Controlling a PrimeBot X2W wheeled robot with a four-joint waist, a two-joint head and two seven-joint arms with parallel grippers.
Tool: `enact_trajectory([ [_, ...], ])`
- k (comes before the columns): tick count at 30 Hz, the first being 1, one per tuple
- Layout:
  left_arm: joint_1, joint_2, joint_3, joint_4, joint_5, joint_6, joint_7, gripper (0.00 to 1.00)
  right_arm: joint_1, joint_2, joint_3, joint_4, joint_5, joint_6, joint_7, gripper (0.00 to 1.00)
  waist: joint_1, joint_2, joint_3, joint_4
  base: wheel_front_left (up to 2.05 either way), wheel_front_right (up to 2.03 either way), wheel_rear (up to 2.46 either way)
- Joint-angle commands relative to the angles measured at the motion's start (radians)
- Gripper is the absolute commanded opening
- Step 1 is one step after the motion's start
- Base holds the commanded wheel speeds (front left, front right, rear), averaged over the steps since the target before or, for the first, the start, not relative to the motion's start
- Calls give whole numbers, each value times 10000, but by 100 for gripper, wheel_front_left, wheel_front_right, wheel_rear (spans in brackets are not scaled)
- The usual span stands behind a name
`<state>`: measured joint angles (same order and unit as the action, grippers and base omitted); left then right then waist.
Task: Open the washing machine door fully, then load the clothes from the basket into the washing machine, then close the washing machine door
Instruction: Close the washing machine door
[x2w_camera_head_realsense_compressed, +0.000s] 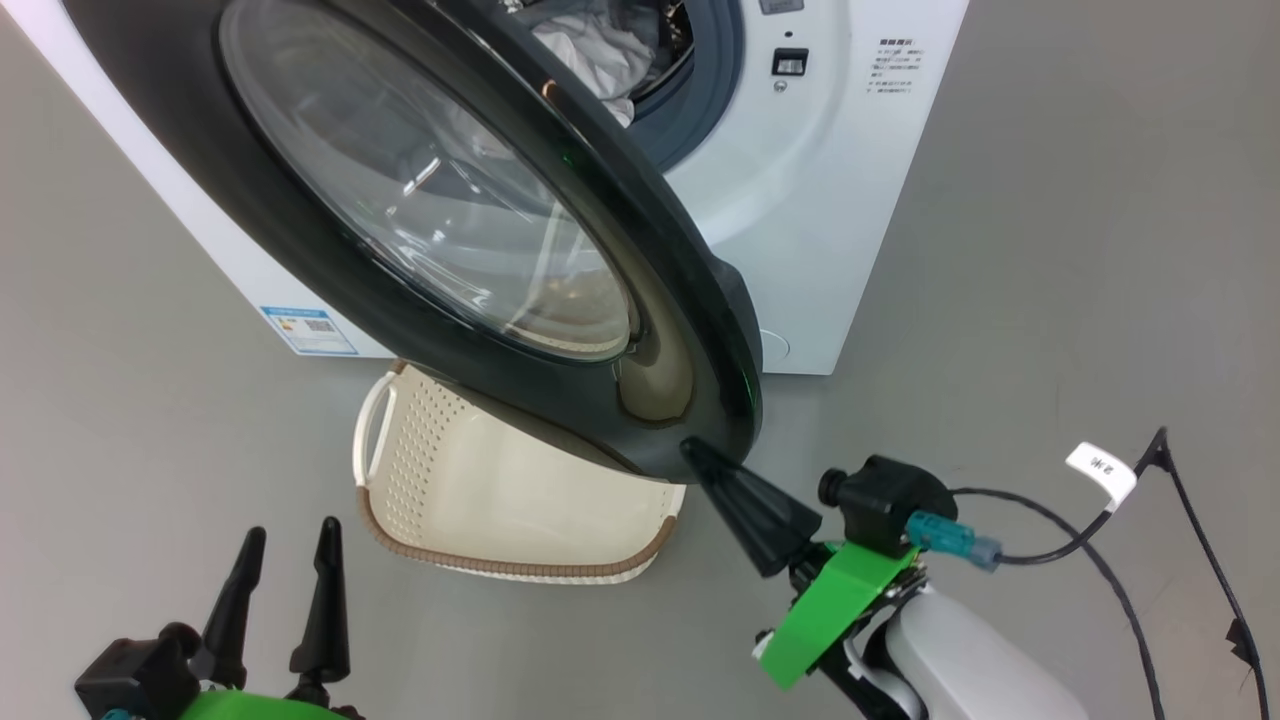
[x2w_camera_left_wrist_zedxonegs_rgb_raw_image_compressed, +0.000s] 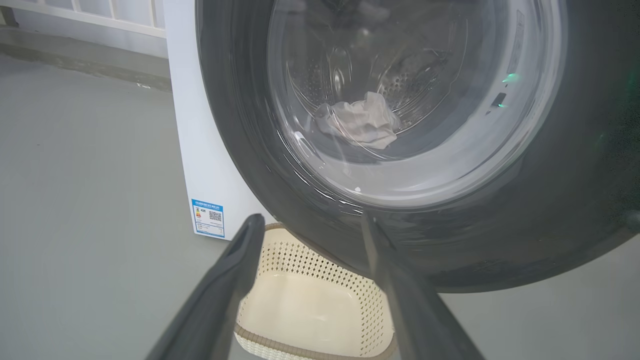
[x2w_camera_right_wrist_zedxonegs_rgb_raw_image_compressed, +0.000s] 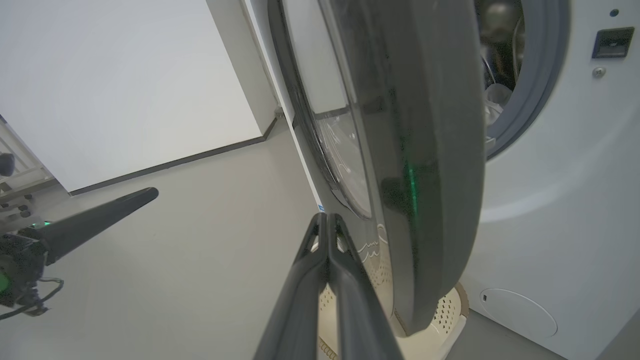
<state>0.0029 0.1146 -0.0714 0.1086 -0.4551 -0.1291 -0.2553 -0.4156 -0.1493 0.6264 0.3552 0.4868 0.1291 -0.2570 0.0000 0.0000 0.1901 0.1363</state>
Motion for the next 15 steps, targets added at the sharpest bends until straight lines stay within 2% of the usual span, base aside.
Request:
enact_trajectory([
  [1,-352,126,310,-203,-58,-15,-65,100,-228,235,-1,-167,21,16,-48,0,0,0,39,11,0,0,0],
  [15,-612,166,151,-383,-11,-15,-65,100,-776,425,-1508,-128,-279,16,-48,0,0,0,433,71,0,0,0],
])
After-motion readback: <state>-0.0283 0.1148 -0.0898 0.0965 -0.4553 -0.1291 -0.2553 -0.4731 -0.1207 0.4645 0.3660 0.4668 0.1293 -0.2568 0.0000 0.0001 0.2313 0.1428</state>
